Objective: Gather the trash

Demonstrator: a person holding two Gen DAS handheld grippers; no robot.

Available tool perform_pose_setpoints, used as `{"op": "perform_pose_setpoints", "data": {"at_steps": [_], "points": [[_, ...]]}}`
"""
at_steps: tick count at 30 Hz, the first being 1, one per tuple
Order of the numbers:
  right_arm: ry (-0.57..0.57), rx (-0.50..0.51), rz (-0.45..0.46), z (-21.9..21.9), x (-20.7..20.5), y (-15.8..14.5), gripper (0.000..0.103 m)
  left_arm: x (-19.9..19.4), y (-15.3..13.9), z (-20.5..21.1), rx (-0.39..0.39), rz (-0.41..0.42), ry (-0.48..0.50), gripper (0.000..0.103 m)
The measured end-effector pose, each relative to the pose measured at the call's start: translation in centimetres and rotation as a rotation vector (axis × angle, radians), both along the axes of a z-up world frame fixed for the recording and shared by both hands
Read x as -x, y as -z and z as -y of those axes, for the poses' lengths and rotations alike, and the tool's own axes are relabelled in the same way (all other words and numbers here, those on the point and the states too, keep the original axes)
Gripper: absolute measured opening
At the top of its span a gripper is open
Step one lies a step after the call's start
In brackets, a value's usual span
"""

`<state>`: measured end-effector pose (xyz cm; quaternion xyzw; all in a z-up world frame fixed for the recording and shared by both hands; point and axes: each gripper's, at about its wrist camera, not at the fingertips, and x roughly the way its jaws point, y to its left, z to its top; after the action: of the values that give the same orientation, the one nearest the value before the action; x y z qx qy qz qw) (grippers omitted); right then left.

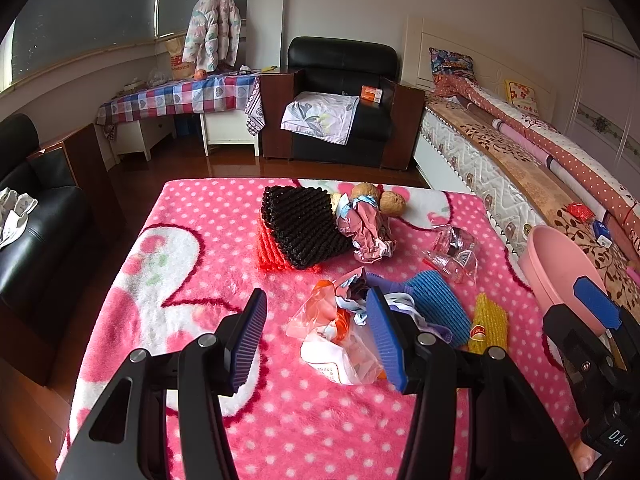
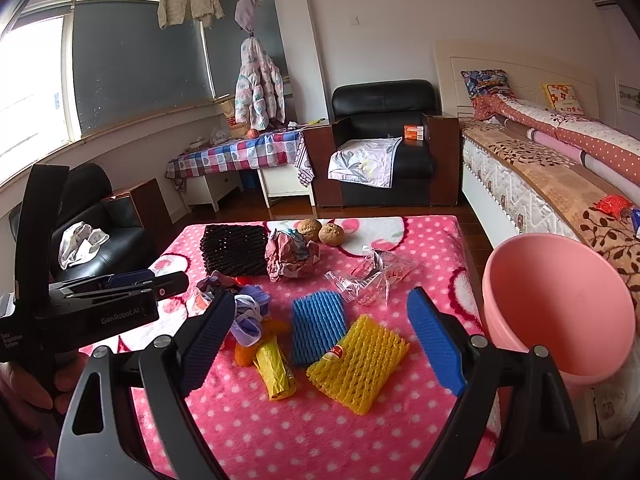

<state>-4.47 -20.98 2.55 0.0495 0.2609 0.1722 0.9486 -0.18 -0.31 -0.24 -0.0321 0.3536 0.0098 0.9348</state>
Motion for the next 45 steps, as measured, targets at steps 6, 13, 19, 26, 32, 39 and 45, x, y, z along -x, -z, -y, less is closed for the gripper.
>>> {"op": "perform_pose_setpoints", "data": {"at_steps": [6, 13, 19, 26, 32, 39, 45], "points": [[0.002, -0.001, -0.001, 0.1, -0.1, 0.0, 0.088, 0.0, 0.1, 0.1, 0.001, 0.000, 0.000, 0.052], [0.003, -0.002, 0.000, 0.2, -0.1, 0.0, 0.088, 0.0, 0.0, 0.0, 0.003, -0.002, 0.000, 0.052], [0.007, -0.004, -0.001, 0.6, -0.3, 0.0, 0.088, 0.0, 0.0, 0.0, 0.003, -0.003, 0.000, 0.052], [0.015, -0.006, -0.005, 1.0, -0.5, 0.1, 0.088, 0.0, 0.0, 0.0, 0.003, -0.005, -0.001, 0.052], [0.016, -0.005, -0.007, 1.0, -0.4, 0.3, 0.088, -0.1, 0.1, 0.0, 0.003, -0.007, 0.000, 0.052], [0.020, -0.008, -0.011, 1.1, -0.6, 0.5, 0.088, 0.2, 0.1, 0.3, 0.003, -0.010, 0.000, 0.052], [0.027, -0.011, -0.018, 1.4, -0.6, 1.0, 0.088, 0.5, 0.4, 0.7, 0.003, -0.016, 0.004, 0.052]]}}
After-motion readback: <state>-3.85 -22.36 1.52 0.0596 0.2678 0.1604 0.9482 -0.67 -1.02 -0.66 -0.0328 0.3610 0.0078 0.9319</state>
